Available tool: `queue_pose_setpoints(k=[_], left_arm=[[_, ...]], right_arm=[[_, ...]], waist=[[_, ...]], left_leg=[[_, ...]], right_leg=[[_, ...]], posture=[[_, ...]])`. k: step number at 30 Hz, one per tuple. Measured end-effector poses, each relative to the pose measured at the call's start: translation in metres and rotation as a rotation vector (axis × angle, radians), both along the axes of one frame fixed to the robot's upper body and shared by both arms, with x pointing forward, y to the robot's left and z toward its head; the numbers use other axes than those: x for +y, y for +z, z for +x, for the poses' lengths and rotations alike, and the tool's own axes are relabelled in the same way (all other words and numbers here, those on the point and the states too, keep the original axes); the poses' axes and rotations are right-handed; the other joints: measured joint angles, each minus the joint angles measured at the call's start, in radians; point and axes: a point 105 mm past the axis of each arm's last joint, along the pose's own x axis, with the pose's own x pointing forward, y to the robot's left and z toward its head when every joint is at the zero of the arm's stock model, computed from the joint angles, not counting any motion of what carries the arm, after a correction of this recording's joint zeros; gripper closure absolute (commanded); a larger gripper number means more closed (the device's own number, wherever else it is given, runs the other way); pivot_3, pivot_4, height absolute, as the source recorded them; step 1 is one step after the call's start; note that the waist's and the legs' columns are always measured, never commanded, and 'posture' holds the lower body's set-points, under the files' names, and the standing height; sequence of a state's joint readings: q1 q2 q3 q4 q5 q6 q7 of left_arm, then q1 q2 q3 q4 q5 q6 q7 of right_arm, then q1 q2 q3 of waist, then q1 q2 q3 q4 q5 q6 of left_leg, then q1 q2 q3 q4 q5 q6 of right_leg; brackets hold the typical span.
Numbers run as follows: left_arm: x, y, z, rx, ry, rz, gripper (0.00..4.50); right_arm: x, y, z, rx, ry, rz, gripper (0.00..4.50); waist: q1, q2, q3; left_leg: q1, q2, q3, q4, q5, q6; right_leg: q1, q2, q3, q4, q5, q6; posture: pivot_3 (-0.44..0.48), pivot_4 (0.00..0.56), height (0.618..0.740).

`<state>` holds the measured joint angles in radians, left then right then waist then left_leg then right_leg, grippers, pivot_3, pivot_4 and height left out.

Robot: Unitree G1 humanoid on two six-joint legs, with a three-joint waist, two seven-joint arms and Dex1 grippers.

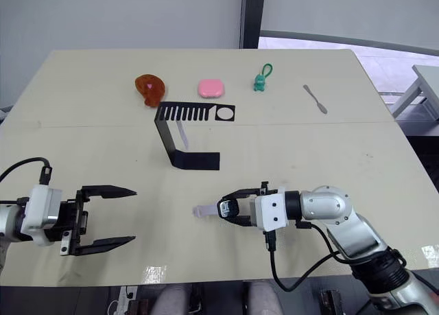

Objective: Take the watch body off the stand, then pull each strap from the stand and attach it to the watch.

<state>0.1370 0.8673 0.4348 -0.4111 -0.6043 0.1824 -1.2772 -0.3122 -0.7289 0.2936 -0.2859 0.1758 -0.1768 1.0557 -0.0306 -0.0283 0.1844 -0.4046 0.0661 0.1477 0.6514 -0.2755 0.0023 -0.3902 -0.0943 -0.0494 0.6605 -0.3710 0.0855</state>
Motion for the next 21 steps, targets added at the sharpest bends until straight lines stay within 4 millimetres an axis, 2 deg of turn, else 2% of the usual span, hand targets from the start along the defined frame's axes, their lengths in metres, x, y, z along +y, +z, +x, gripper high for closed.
queue_pose_setpoints(k=[6,12,17,21], left_arm=[[0.001,-0.001,0.0,0.006,0.011,-0.003,0.08],[0.008,0.002,0.003,0.005,0.027,-0.001,0.08],[0.008,0.003,0.004,-0.002,0.027,0.0,0.08],[0.01,0.001,0.002,0.011,0.038,0.001,0.08]], right_arm=[[0.014,0.008,0.005,0.02,0.01,0.062,2.9],[0.062,0.019,0.018,0.179,0.02,0.177,2.9],[0.068,-0.013,0.024,0.316,-0.057,0.075,2.9],[0.055,-0.038,0.021,0.398,-0.114,-0.007,2.9]], waist=[[-0.003,0.0,0.0],[-0.012,0.0,0.0],[0.0,0.0,0.0],[-0.001,0.0,0.0]], left_leg=[[0.0,0.0,0.0,0.0,0.0,0.0],[0.0,0.001,0.0,0.0,0.001,-0.001],[-0.001,-0.001,0.0,0.001,-0.001,0.001],[0.0,-0.001,0.0,0.001,-0.001,0.001]], right_leg=[[0.0,0.0,0.0,0.001,0.0,0.0],[-0.001,0.0,0.0,0.003,0.0,0.0],[-0.001,-0.002,0.0,0.003,0.0,0.0],[-0.001,-0.002,0.0,0.003,0.0,0.0]], posture=[[0.0,0.15,0.74],[0.0,0.15,0.74],[0.0,0.15,0.74],[0.0,0.15,0.74]])
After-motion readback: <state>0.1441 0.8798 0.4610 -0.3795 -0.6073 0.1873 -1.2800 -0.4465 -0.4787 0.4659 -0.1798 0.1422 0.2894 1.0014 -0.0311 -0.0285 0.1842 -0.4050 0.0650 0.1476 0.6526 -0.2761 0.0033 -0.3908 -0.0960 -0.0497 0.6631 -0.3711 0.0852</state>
